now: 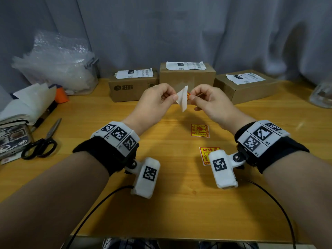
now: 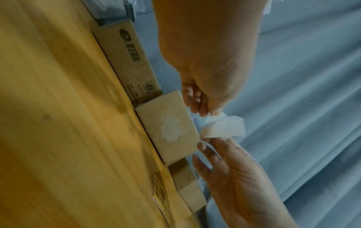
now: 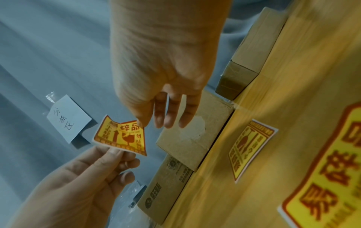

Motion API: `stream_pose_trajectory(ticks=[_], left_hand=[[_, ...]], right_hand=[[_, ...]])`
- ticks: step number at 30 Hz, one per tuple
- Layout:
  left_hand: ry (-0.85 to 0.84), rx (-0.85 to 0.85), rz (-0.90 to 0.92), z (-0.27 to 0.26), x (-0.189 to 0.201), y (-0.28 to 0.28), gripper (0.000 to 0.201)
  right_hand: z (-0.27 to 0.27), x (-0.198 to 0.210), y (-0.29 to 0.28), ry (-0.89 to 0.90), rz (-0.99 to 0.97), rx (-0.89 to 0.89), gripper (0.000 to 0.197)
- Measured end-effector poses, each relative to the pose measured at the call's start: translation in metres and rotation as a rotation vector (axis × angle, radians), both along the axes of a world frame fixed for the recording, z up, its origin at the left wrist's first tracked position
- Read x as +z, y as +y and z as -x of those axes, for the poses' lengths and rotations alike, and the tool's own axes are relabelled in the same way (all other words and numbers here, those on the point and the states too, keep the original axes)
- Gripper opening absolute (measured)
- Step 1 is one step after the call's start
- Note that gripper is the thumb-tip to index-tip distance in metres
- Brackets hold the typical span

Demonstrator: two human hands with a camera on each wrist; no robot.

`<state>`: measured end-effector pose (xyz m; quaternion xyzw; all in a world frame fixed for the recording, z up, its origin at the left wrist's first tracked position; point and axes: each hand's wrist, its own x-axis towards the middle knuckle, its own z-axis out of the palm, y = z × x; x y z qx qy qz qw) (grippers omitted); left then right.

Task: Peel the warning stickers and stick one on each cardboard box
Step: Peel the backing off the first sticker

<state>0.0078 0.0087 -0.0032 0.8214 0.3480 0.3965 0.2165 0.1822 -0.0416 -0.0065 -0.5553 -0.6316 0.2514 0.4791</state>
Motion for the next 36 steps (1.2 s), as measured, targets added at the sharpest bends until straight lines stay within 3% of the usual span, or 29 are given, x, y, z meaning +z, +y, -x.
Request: stream_pose_trajectory(ticks=[9,16,20,27,36], left_hand=[[-0.059,-0.012,0.129,-0.001,-0.004,0.004,0.006],[-0.453,-0.194,0.555,-0.011,-0.008,0.001,0.009],[-0.582,-0.281,0.682,-0.018,-0.009,-0.001,0.011],[-0.422,-0.256,0.606,-0.016,-0.009,0.0,0.005],[-0.108,-0.24,0.488,-0.003,-0.003,0.006,0.006]], right_hand=[[-0.007,0.002,-0.002,0.001,0.052,-0.027,0.014],[0.009,-0.001,0.001,0.364,0.081,-0.011,0.014],[0.013,-0.003,0.001,0.526,0.068,0.032,0.016],[0.006,-0.003,-0.005,0.59,0.09,0.079,0.016],[-0.007,0.004,-0.008,0.284,0.15,0.091,0.017]])
